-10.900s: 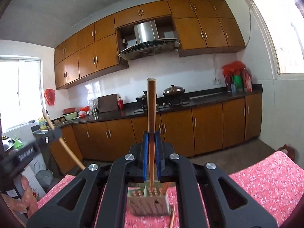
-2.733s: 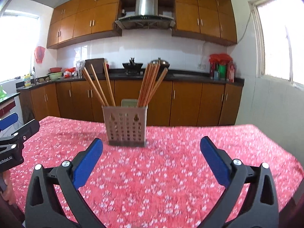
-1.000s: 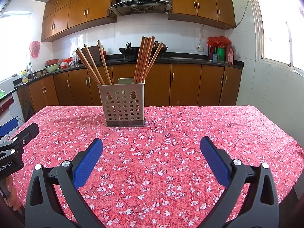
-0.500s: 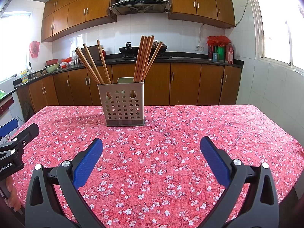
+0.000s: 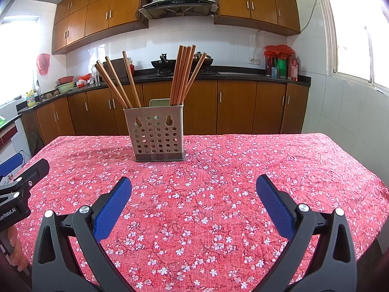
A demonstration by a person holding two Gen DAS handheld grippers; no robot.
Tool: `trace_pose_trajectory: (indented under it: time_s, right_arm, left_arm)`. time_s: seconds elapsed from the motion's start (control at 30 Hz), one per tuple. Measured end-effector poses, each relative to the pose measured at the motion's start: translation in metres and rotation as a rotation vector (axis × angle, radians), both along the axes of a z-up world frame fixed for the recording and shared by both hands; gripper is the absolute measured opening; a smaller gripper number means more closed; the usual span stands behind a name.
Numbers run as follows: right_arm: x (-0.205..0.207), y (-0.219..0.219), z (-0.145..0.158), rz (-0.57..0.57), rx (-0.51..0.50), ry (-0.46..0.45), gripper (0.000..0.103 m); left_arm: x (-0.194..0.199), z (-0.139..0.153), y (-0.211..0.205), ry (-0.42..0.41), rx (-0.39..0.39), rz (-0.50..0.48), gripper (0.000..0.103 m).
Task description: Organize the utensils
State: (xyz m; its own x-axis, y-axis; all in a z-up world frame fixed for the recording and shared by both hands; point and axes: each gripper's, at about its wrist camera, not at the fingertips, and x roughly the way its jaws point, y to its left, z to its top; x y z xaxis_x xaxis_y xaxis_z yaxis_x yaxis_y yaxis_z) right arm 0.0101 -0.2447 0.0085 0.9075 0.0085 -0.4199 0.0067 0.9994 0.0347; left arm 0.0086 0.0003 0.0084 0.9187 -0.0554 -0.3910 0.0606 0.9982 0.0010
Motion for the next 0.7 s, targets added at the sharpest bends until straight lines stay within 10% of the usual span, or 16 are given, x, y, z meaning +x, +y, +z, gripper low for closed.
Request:
trace_pose_trajectory:
  time_s: [0.7]
  right_arm:
    - [-0.0002, 0.0006, -0.0007, -0.003, 0.003, 0.004, 0.101]
  left_arm:
    - [-0.0007, -0.0013, -0.0014, 0.004, 0.000, 0.001, 0.099]
